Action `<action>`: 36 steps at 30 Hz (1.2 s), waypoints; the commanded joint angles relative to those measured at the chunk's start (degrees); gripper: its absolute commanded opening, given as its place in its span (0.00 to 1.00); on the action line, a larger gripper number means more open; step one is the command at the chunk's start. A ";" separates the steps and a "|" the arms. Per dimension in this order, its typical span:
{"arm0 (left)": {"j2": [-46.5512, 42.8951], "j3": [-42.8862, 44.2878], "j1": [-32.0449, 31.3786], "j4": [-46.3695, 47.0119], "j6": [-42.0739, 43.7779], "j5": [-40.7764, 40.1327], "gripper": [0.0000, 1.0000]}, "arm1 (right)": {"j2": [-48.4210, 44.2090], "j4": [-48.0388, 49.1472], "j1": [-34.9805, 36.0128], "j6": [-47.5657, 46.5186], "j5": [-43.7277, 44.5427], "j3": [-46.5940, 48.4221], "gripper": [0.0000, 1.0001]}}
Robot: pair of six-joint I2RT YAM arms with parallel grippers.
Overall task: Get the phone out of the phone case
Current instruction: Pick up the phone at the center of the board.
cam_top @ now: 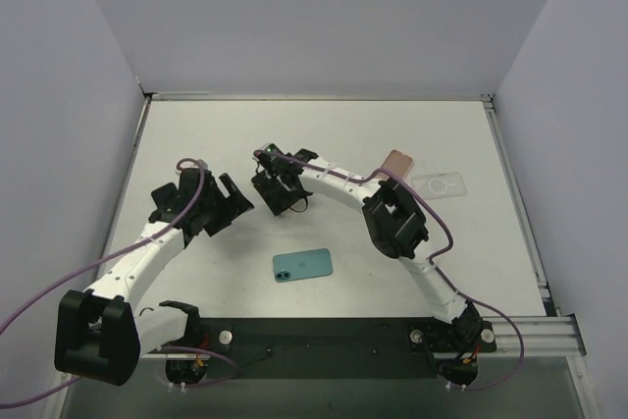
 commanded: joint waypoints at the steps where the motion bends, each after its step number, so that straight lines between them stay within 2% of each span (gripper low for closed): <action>1: -1.84 1.12 0.64 -1.47 -3.09 -2.64 0.88 | 1.72 -3.15 -0.14 0.82 1.84 0.76 0.53; 4: -2.37 0.77 0.82 -0.68 -3.35 -3.26 0.89 | 0.58 -2.72 -0.32 1.34 -0.09 -0.03 0.28; 7: -1.84 -0.54 2.92 2.30 -5.20 1.38 0.95 | -2.49 -0.87 -0.85 2.75 -3.34 -3.44 0.16; 10: 1.14 -0.73 4.07 4.68 -5.99 4.56 0.97 | -8.02 4.30 -2.42 6.16 -7.91 -9.33 0.11; 11: 3.06 -0.47 4.16 5.38 -5.99 5.35 0.97 | -9.61 5.97 -2.95 7.14 -9.14 -14.22 0.11; 14: 7.37 -1.60 5.03 10.47 -9.40 9.73 0.97 | -16.37 13.08 -4.80 11.00 -14.24 -22.58 0.10; 17: 12.63 -1.87 4.95 17.50 -12.75 13.35 0.97 | -19.80 15.30 -5.59 13.55 -16.97 -28.31 0.07; 23: 24.94 0.50 2.94 27.35 -16.44 17.74 0.91 | -23.85 18.20 -5.68 16.64 -20.48 -34.74 0.04; 29: 29.88 1.03 0.21 35.43 -19.52 17.39 0.88 | -25.70 19.08 -5.51 18.66 -22.77 -38.70 0.01; 33: 32.69 3.31 -2.78 34.93 -19.00 17.22 0.86 | -26.76 20.22 -5.33 19.63 -23.74 -40.37 0.00; 36: 35.33 5.69 -4.19 33.78 -18.12 16.43 0.79 | -27.73 20.31 -5.15 19.63 -23.91 -41.08 0.00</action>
